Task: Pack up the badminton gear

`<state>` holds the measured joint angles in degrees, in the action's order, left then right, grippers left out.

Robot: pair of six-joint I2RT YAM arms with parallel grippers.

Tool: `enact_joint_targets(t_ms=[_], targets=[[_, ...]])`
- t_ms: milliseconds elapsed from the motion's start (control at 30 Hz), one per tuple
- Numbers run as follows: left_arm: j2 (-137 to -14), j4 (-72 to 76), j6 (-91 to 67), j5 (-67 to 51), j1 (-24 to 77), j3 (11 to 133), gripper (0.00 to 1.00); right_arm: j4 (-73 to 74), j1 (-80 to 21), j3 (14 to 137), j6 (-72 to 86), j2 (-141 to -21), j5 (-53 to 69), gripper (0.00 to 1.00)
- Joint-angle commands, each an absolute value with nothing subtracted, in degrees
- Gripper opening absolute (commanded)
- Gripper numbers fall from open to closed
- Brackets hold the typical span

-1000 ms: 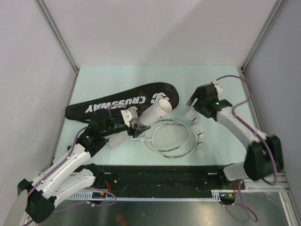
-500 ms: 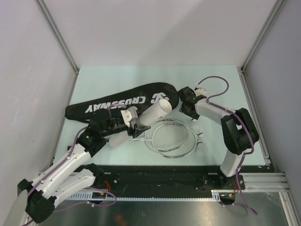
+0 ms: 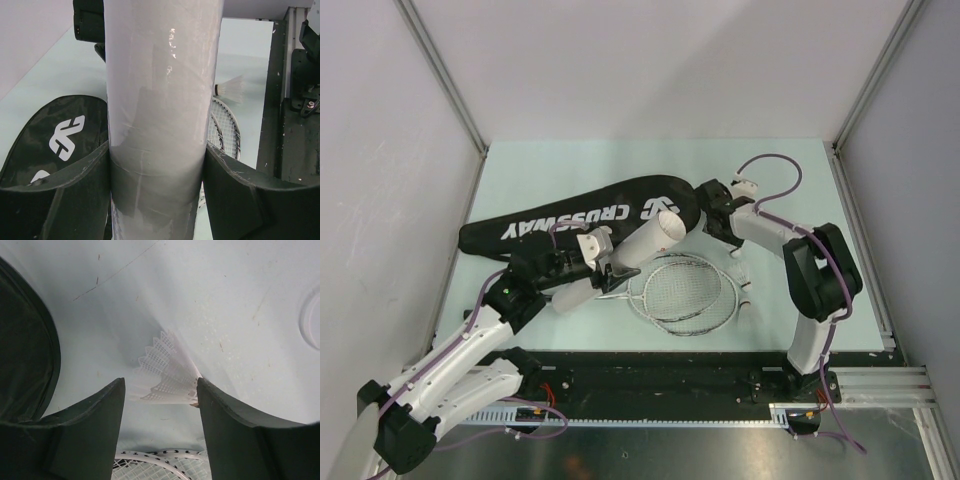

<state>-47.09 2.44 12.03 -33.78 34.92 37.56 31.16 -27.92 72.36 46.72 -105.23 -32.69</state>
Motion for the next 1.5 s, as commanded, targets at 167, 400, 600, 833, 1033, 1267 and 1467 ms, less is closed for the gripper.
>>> enact_joint_targets(t_ms=[167,400,600,833,1033,1267,1467], targets=[[-46.76,5.19,12.22,-35.51,35.07,39.29,0.0,32.08,-27.6,75.06,44.74,-106.7,-36.48,0.4],[-47.02,5.19,12.22,-35.33,35.07,39.11,0.01,32.78,-27.42,75.32,41.67,-101.44,-35.6,0.0],[-47.63,5.19,12.13,-35.42,35.16,39.29,0.0,32.87,-25.85,74.8,33.94,-84.93,-25.71,0.0],[-47.99,5.19,12.22,-35.33,35.16,39.2,0.0,21.37,-19.6,69.26,32.33,-63.47,4.72,0.0],[-48.69,5.19,12.04,-35.68,35.16,39.37,0.0,14.34,-19.16,69.26,40.31,-55.03,18.0,0.0],[-48.52,5.19,11.78,-35.86,35.07,39.46,0.0,9.32,-27.14,68.65,43.59,-57.12,20.66,0.0],[-48.25,5.19,11.6,-35.77,35.16,39.46,0.0,6.15,-34.18,65.66,43.86,-58.36,17.14,0.0]])
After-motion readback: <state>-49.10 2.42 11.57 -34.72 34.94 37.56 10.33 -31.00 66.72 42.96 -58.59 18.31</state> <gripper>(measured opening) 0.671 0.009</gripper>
